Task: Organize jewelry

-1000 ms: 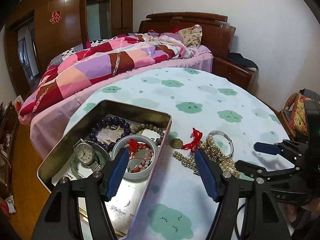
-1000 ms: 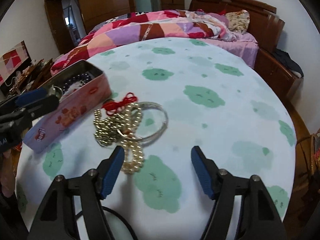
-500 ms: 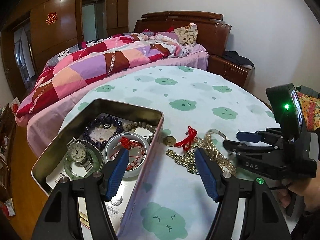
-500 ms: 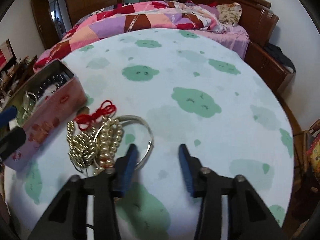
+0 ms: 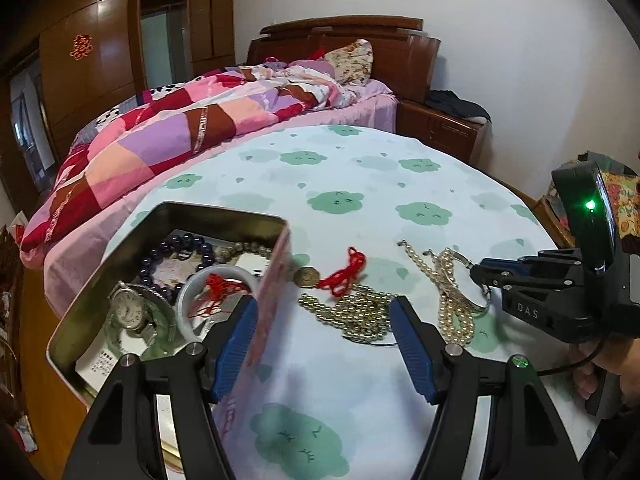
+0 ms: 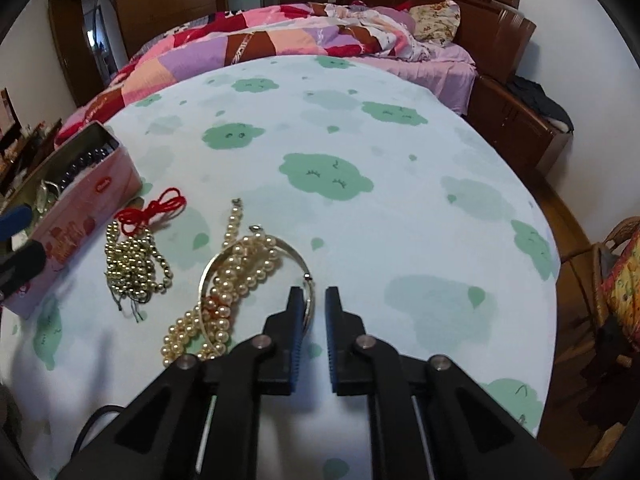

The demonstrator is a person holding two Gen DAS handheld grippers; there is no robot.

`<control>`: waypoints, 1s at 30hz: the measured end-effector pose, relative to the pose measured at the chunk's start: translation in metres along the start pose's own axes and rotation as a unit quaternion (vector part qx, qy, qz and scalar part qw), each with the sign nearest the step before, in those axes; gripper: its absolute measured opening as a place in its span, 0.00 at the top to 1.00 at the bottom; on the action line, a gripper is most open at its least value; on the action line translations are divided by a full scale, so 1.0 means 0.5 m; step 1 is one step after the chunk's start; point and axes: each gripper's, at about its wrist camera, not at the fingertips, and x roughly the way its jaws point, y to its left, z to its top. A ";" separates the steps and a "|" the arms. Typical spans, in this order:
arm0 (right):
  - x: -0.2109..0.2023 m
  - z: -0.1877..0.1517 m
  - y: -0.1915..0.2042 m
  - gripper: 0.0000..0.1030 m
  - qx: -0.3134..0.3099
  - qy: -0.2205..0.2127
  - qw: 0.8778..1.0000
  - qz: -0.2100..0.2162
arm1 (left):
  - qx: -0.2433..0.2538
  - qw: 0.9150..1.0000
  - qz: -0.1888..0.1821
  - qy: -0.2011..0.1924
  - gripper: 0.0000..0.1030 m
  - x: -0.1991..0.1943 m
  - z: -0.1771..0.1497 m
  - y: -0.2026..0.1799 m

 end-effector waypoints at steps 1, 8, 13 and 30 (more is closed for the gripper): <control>-0.002 -0.004 0.003 0.89 -0.001 -0.005 1.000 0.003 | 0.005 1.000 -0.002 0.001 0.34 0.002 0.000 -0.006; -0.006 -0.011 -0.005 0.94 0.023 -0.032 0.999 0.036 | 0.014 0.999 -0.029 0.023 0.47 0.028 -0.004 -0.026; -0.013 -0.011 -0.001 0.94 0.022 -0.046 0.998 0.042 | 0.012 0.997 -0.053 0.046 0.48 0.059 -0.004 -0.040; -0.021 -0.010 -0.035 0.42 0.077 -0.070 0.992 0.067 | 0.017 0.996 -0.075 0.054 0.92 0.092 -0.010 -0.060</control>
